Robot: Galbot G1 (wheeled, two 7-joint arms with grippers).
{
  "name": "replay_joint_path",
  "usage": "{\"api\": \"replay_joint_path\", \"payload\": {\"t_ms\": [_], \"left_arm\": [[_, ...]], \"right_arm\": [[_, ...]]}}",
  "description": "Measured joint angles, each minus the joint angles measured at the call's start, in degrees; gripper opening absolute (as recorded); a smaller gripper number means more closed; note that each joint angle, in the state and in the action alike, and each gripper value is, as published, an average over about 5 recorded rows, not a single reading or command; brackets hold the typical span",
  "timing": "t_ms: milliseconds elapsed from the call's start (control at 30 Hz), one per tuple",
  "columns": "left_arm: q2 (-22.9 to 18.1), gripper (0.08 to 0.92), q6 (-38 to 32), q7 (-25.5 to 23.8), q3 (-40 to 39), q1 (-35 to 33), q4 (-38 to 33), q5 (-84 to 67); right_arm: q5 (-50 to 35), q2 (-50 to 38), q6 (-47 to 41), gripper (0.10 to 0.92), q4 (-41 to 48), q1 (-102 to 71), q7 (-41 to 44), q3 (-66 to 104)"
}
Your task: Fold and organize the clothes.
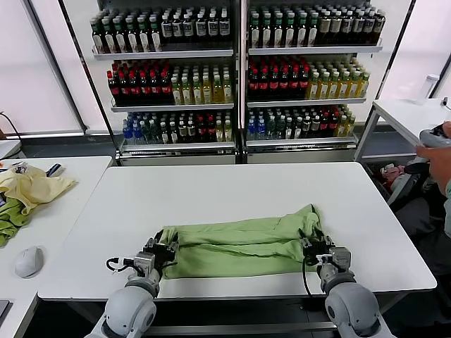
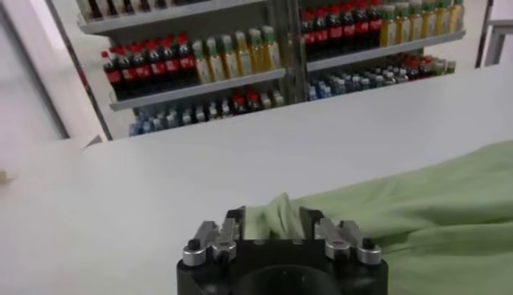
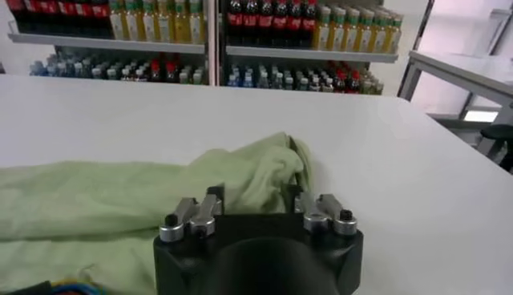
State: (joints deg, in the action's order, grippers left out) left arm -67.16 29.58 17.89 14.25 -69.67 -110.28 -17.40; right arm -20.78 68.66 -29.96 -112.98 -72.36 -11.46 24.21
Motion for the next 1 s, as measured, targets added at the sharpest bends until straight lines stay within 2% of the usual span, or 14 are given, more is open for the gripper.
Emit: {"api": "replay_joint_path", "payload": {"t_ms": [133, 267, 467, 700, 1000], "left_arm": [[-2.02, 0.697, -0.39, 1.60, 0.11, -1.35, -0.17, 1.23], [-4.30, 0.797, -0.67, 3.18, 0.15, -1.90, 0.34, 2.37], [-7.47, 0.811, -0.93, 5.07, 0.02, -1.91, 1.99, 3.39], [-9.55, 0.641, -2.01, 5.41, 0.35, -2.03, 3.61, 3.54], [-9.27, 0.381, -3.03, 4.77, 2.10, -2.27, 3.59, 0.64]], "right_arm": [[0.38, 0.22, 0.34, 0.779, -0.93, -1.24, -0.01, 0.31], [0.62, 0.32, 0.63, 0.818, -1.66, -2.24, -0.02, 0.66], [0.76, 0.42, 0.90, 0.823, -2.51, -3.34, -0.03, 1.23], [0.50, 0.24, 1.22, 0.823, -2.97, -3.61, -0.05, 1.97], [0.09, 0.30, 1.95, 0.823, -3.00, -3.41, -0.14, 2.32]]}}
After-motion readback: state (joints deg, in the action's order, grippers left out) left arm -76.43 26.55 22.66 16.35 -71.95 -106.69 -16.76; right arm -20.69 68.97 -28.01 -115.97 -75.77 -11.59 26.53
